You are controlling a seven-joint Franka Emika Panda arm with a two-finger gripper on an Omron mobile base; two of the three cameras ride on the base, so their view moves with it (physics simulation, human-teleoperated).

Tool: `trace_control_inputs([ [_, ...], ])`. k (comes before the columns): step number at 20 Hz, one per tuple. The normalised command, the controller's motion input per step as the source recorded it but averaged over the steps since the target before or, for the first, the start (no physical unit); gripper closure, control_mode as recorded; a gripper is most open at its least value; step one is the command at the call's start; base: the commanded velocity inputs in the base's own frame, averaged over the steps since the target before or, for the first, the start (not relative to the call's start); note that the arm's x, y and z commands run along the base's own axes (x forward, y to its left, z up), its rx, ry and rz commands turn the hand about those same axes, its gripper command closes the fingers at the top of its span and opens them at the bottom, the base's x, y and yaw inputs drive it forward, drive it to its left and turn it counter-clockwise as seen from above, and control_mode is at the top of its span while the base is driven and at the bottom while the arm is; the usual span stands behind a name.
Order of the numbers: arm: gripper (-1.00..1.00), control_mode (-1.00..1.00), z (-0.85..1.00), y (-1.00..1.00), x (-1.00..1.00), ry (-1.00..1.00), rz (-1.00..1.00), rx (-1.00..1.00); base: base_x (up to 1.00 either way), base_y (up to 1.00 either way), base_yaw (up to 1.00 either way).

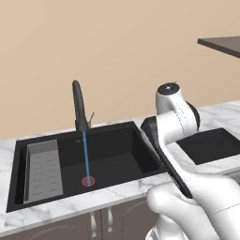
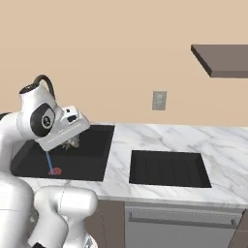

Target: Take the fish out of the fridge, briefly rinse it in the sink, and place it on the tray next to the sink.

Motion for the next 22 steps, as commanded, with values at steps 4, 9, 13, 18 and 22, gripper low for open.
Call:
trace_control_inputs([
  [4, 1.0, -1.0, 0.0, -1.0, 0.13, -0.04, 0.0, -0.06, 0.0, 0.0, 0.0],
  [9, 1.0, -1.0, -0.04, -1.0, 0.55, 0.0, 0.1, 0.08, 0.0, 0.0, 0.0],
  [13, 1.0, -1.0, -0.12, -1.0, 0.33, 0.0, 0.16, 0.19, 0.0, 0.0, 0.0],
  [18, 1.0, -1.0, -0.45, -1.0, 0.32, 0.04, 0.13, 0.17, 0.0, 0.0, 0.0],
  [22, 1.0, -1.0, -0.89, -0.78, 0.08, 0.11, 0.08, 0.03, 0.0, 0.0, 0.0],
])
